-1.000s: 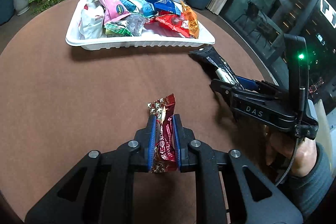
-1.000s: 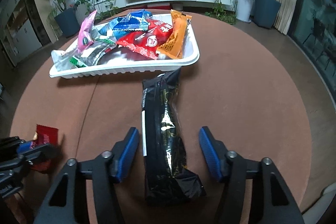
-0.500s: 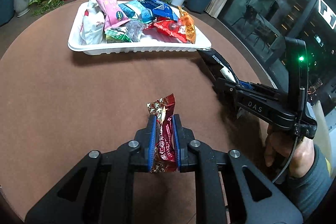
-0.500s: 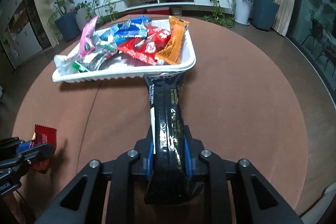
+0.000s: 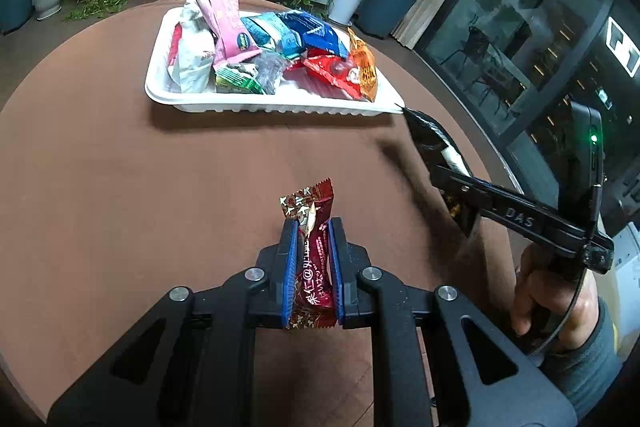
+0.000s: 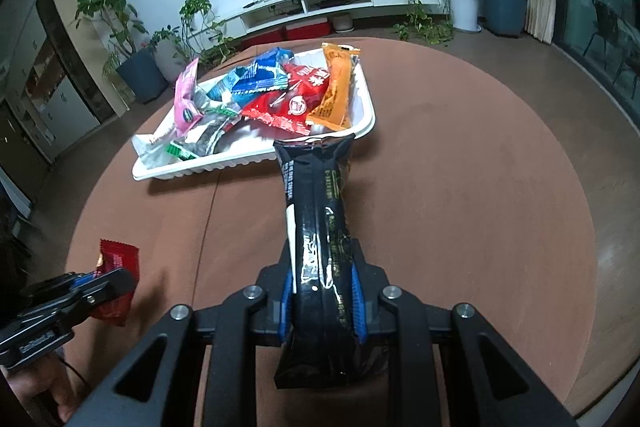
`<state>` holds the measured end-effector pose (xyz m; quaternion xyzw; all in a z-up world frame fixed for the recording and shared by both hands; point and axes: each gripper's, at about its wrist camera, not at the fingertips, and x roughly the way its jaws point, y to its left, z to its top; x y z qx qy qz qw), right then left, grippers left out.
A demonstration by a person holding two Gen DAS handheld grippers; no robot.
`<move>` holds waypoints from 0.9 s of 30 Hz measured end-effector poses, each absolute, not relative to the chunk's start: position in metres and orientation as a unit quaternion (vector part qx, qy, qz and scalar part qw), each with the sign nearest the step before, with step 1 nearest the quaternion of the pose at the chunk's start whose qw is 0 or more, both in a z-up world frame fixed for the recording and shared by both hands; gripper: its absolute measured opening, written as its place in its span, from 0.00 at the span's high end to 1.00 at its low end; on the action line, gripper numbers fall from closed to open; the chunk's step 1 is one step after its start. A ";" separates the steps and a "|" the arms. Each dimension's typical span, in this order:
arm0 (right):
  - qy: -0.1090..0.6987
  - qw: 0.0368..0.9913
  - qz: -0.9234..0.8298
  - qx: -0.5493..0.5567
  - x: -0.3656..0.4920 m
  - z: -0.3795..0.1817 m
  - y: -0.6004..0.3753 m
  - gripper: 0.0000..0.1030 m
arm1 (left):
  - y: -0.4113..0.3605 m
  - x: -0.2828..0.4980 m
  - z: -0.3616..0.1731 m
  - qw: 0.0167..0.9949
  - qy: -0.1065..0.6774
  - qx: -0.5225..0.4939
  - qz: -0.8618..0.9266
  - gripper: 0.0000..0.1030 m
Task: Organize snacks
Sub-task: 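Carry the red-white wrapper and black packet over the tray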
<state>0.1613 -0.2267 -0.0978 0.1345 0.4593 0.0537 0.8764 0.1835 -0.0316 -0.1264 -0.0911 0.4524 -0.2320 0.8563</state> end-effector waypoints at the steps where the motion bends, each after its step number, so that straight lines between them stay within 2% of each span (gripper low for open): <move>1: 0.458 0.876 0.051 0.145 0.162 -0.095 -0.233 0.76 | -0.030 0.184 -0.125 0.857 0.451 -0.094 -0.232 0.87; 7: 0.433 0.878 0.024 0.203 0.169 -0.070 -0.277 0.76 | -0.012 0.199 -0.100 0.867 0.432 -0.108 -0.226 0.87; 13: 0.386 0.896 0.001 0.220 0.195 -0.020 -0.314 0.75 | -0.003 0.238 -0.046 0.888 0.393 -0.096 -0.221 0.87; 18: 0.346 0.918 0.046 0.189 0.234 0.031 -0.284 0.75 | -0.021 0.282 -0.003 0.899 0.369 -0.065 -0.227 0.87; 21: 0.344 0.920 0.079 0.171 0.264 0.043 -0.253 0.75 | -0.034 0.312 0.012 0.898 0.369 -0.057 -0.233 0.87; 27: 0.390 0.901 0.117 0.149 0.317 0.018 -0.199 0.75 | -0.049 0.354 -0.003 0.890 0.392 -0.050 -0.227 0.87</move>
